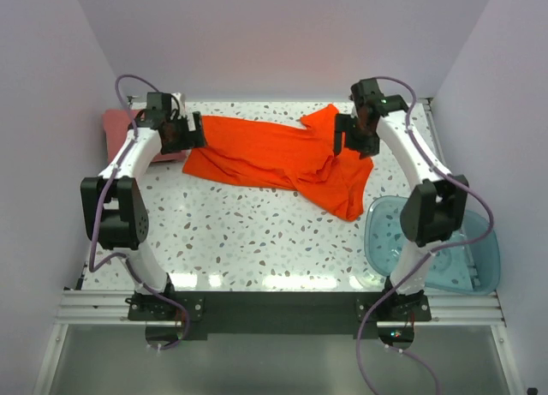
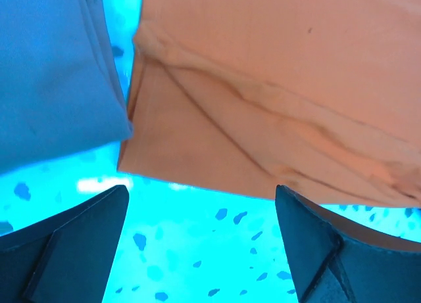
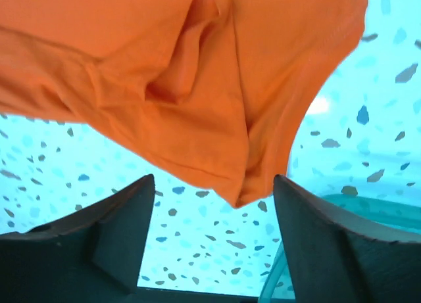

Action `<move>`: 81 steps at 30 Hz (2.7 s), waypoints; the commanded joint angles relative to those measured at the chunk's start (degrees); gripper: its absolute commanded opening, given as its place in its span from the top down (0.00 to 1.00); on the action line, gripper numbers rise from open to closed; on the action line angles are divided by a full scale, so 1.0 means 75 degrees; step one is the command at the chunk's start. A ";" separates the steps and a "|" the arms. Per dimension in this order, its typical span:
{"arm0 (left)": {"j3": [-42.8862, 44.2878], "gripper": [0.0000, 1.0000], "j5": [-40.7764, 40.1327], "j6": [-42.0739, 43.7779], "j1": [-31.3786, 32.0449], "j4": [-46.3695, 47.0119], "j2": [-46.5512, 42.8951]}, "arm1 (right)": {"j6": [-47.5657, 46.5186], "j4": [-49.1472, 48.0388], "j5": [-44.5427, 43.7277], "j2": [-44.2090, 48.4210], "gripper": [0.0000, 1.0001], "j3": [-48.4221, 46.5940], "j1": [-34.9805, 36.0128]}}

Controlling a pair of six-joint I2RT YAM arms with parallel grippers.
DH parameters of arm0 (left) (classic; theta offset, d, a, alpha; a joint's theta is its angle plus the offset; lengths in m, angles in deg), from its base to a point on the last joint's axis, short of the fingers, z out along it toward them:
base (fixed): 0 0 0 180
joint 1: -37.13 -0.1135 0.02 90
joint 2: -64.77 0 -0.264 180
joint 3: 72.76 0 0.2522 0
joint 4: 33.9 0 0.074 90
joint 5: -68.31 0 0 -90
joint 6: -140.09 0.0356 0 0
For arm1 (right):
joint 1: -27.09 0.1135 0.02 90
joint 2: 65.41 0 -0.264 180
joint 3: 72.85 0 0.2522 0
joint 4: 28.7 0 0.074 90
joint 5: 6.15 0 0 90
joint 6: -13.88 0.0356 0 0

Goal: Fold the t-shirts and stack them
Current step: Fold the tshirt

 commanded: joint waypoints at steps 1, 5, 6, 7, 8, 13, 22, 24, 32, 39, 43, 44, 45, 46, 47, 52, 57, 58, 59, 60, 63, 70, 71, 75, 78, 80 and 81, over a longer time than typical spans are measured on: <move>-0.0877 0.03 -0.0819 0.0156 0.0151 0.0248 -0.0372 | 0.0078 -0.0494 0.0406 0.1238 0.26 0.1620 0.0055; -0.1371 0.08 -0.1278 0.0191 0.0139 0.0318 -0.0479 | 0.0207 -0.0705 0.0536 0.1884 0.32 0.2890 0.0218; -0.1476 0.10 -0.1510 0.0145 0.0139 0.0365 -0.0456 | 0.0242 -0.0821 0.0536 0.1943 0.34 0.3089 0.0300; -0.1511 0.10 -0.1535 0.0121 0.0139 0.0400 -0.0398 | 0.0335 -0.0881 0.0536 0.2059 0.35 0.3451 0.0336; -0.1535 0.10 -0.1547 0.0097 0.0139 0.0423 -0.0339 | 0.0394 -0.0951 0.0594 0.2084 0.37 0.3594 0.0417; -0.1465 0.14 -0.1688 -0.0090 0.0127 0.0623 0.0082 | 0.0547 -0.1221 0.0490 0.2002 0.39 0.4005 0.0629; -0.1114 0.23 -0.1852 -0.0161 0.0127 0.0869 0.0763 | 0.0687 -0.1338 0.0138 0.1557 0.42 0.4309 0.0734; -0.1067 0.26 -0.1957 -0.0196 0.0127 0.0997 0.0845 | 0.0722 -0.1408 0.0126 0.1545 0.42 0.4415 0.0734; -0.0692 0.35 -0.2250 -0.0371 0.0127 0.1138 0.1220 | 0.0781 -0.1572 0.0126 0.1287 0.43 0.4462 0.0734; -0.0586 0.46 -0.2110 -0.0383 0.0115 0.1103 0.1361 | 0.0770 -0.1385 -0.0155 0.1158 0.43 0.4357 0.0746; -0.0644 0.54 -0.2028 -0.0360 0.0127 0.1103 0.1349 | 0.0758 -0.1279 -0.0214 0.1135 0.43 0.4403 0.0746; -0.0656 0.59 -0.1970 -0.0371 0.0127 0.1127 0.1361 | 0.0758 -0.1314 -0.0225 0.1123 0.43 0.4438 0.0734; -0.0656 0.62 -0.1923 -0.0372 0.0127 0.1138 0.1407 | 0.0735 -0.1326 -0.0202 0.1065 0.44 0.4508 0.0746; -0.0645 0.65 -0.1864 -0.0372 0.0127 0.1127 0.1419 | 0.0734 -0.1315 -0.0179 0.1007 0.46 0.4544 0.0746; -0.0633 0.71 -0.1771 -0.0372 0.0116 0.1127 0.1466 | 0.0723 -0.1338 -0.0155 0.0971 0.46 0.4567 0.0746; -0.0656 0.85 -0.1711 -0.0383 0.0115 0.1150 0.1455 | 0.0770 -0.1537 -0.0061 0.0760 0.54 0.4708 0.0758; -0.0703 1.00 -0.1548 -0.0290 0.0127 0.1162 0.1315 | 0.0758 -0.1584 0.0067 0.0444 0.80 0.4627 0.0758; -0.0750 1.00 -0.1536 -0.0278 0.0116 0.1150 0.1279 | 0.0746 -0.1491 0.0068 0.0409 0.83 0.4592 0.0758; -0.0785 1.00 -0.1524 -0.0220 0.0115 0.1139 0.1244 | 0.0630 -0.1421 0.0021 0.0408 0.87 0.4533 0.0758; -0.0890 1.00 -0.1524 -0.0196 0.0115 0.1127 0.1116 | 0.0571 -0.1327 -0.0003 0.0420 0.93 0.4393 0.0746; -0.1205 1.00 -0.1641 -0.0067 0.0046 0.1115 0.0753 | 0.0185 -0.0812 -0.0529 0.0467 1.00 0.3926 0.0746; -0.2003 1.00 -0.2110 -0.0079 -0.0271 0.0858 -0.0162 | -0.0402 0.0138 -0.1128 0.0537 1.00 0.3279 0.0711; -0.2097 1.00 -0.2214 -0.0067 -0.0294 0.0834 -0.0279 | -0.0437 0.0254 -0.1128 0.0549 1.00 0.3255 0.0711; -0.2635 1.00 -0.2578 -0.0008 -0.0435 0.0658 -0.0877 | -0.0695 0.0595 -0.1478 0.0607 1.00 0.3302 0.0711; -0.2928 1.00 -0.2836 -0.0008 -0.0482 0.0576 -0.1170 | -0.0824 0.0736 -0.1713 0.0678 1.00 0.3419 0.0711; -0.3151 1.00 -0.3024 -0.0055 -0.0529 0.0541 -0.1381 | -0.0871 0.0795 -0.1737 0.0759 1.00 0.3524 0.0723; -0.3210 1.00 -0.3082 -0.0067 -0.0575 0.0494 -0.1451 | -0.0871 0.0806 -0.1714 0.0829 1.00 0.3560 0.0711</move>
